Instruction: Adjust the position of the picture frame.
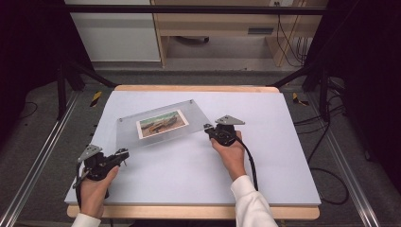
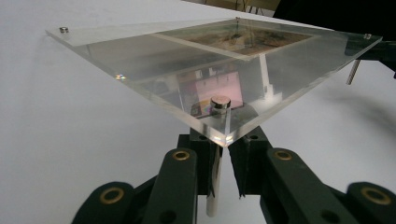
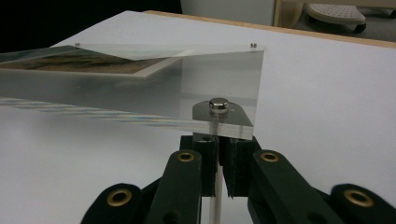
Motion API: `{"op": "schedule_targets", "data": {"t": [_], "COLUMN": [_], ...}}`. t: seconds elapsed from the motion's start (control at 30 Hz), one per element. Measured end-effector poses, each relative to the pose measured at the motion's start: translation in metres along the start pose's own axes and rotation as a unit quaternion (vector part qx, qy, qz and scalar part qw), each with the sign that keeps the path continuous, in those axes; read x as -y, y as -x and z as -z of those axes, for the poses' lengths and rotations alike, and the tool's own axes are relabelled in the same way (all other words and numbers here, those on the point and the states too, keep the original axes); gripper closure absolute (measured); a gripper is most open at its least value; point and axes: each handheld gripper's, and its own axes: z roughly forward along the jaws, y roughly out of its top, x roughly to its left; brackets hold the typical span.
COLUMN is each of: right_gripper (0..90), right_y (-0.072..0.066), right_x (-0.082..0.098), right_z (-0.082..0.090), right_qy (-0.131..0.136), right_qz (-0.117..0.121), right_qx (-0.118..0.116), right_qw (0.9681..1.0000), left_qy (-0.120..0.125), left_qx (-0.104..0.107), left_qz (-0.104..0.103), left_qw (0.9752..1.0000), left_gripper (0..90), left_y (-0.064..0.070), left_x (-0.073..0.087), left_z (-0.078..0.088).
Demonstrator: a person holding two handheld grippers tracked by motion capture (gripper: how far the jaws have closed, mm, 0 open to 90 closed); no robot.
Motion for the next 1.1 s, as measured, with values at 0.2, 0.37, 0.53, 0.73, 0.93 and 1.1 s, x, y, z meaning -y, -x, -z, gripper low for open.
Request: {"op": "schedule_targets", "data": {"t": [0.2, 0.37, 0.53, 0.73, 0.93, 1.1], "right_gripper": [85.0, 84.8, 84.4, 81.7, 81.2, 84.6], "right_y": [0.000, 0.000, -0.001, 0.001, 0.002, 0.000], "right_x": [-0.001, -0.001, -0.001, -0.001, 0.000, -0.001], "right_z": [0.000, 0.000, 0.000, -0.001, -0.002, -0.002], "right_qy": [-0.002, 0.000, -0.002, 0.001, 0.007, 0.008], "right_qz": [-0.005, -0.008, -0.009, -0.005, -0.006, 0.000], "right_qx": [-0.002, -0.005, -0.005, -0.006, -0.006, -0.007], "right_qw": [1.0000, 1.0000, 0.9999, 1.0000, 0.9999, 0.9999], "left_qy": [0.009, 0.018, 0.017, 0.015, 0.015, 0.016], "left_qx": [0.002, -0.008, -0.006, -0.006, -0.006, -0.006], "left_qz": [-0.003, -0.011, -0.003, -0.003, -0.002, -0.002], "left_qw": [1.0000, 0.9997, 0.9998, 0.9999, 0.9999, 0.9999], "left_gripper": [76.4, 83.3, 83.7, 83.7, 83.7, 83.6], "left_y": [-0.002, -0.003, -0.004, -0.004, -0.004, -0.004], "left_x": [0.000, -0.002, -0.002, -0.002, -0.002, -0.002], "left_z": [-0.006, -0.011, -0.011, -0.011, -0.011, -0.011]}}
